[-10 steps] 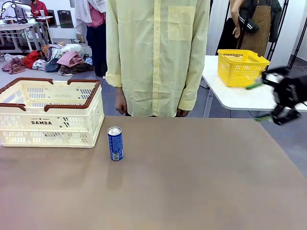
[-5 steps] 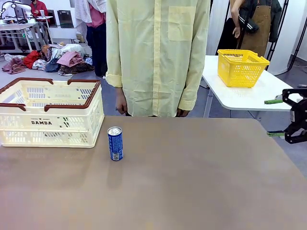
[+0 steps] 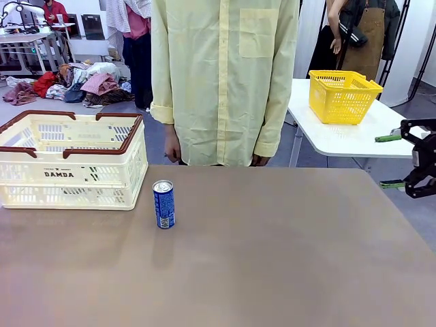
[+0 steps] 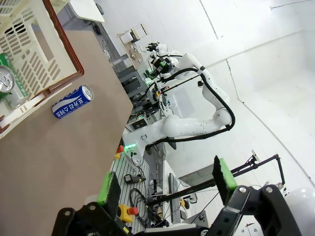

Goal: Place the drinks into the Shopping basket.
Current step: Pick up one drink and place it into the Shopping basket.

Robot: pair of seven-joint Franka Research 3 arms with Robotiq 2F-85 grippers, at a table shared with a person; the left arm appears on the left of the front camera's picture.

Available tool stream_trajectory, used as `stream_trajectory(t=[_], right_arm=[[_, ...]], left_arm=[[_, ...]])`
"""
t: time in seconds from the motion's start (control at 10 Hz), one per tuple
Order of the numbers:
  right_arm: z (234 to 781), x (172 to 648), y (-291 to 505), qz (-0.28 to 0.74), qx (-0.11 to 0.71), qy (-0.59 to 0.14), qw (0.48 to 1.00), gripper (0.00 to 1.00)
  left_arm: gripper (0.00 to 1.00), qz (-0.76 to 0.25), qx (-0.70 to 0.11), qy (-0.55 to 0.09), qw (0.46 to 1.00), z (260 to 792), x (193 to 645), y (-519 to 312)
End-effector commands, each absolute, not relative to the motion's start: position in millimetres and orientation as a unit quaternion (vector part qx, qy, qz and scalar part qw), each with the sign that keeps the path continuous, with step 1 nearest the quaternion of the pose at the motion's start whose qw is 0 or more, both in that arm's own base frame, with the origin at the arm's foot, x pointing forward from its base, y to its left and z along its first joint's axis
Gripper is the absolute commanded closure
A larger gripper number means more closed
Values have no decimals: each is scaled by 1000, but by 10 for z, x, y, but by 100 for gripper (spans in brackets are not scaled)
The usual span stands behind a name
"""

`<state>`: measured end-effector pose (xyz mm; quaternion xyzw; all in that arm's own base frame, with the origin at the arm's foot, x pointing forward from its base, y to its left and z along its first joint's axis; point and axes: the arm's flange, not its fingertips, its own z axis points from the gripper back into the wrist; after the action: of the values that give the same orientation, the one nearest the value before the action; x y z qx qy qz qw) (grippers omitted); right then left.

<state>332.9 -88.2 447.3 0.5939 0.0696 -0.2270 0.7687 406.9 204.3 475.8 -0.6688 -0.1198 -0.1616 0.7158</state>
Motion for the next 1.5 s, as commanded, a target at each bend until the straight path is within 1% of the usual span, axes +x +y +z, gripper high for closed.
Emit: stream_trajectory(t=[0.0, 0.1, 0.2, 0.3, 0.4, 0.5, 0.6, 0.7, 0.8, 0.9, 1.0, 1.4], right_arm=[[4512, 3308, -884, -232, 594, 79, 767, 0], [4512, 3308, -884, -232, 594, 79, 767, 0], [4512, 3308, -884, -232, 594, 79, 767, 0], [4512, 3308, -884, -232, 594, 79, 767, 0], [4512, 3308, -884, -232, 594, 79, 767, 0], [4512, 3308, -884, -232, 594, 79, 767, 0], [4512, 3308, -884, -232, 594, 79, 767, 0], [4512, 3308, -884, -232, 594, 79, 767, 0], [4512, 3308, -884, -232, 594, 79, 767, 0], [4512, 3308, -884, -232, 594, 79, 767, 0], [4512, 3308, -884, -232, 594, 79, 767, 0], [4512, 3308, -884, -232, 594, 79, 767, 0]], left_arm=[[0, -140, -592, -23, 793, 5020, 4142, 1629], [0, -173, -503, 40, 846, 5295, 4282, 1134], [0, -219, -419, 94, 876, 5476, 4433, 598], [0, -158, -315, 126, 927, 5530, 4599, -15], [0, -115, -246, 119, 955, 5491, 4670, -491], [0, -124, -205, 107, 965, 5449, 4651, -903], [0, -105, -154, 86, 979, 5353, 4592, -1323], [0, -87, -88, 54, 991, 5212, 4474, -1727], [0, -120, -48, 32, 991, 5094, 4235, -2110], [0, -147, -49, 8, 988, 5047, 4092, -2311], [0, -130, -107, 36, 985, 5217, 4405, -2031], [0, -130, -107, 36, 985, 5217, 4405, -2031]])
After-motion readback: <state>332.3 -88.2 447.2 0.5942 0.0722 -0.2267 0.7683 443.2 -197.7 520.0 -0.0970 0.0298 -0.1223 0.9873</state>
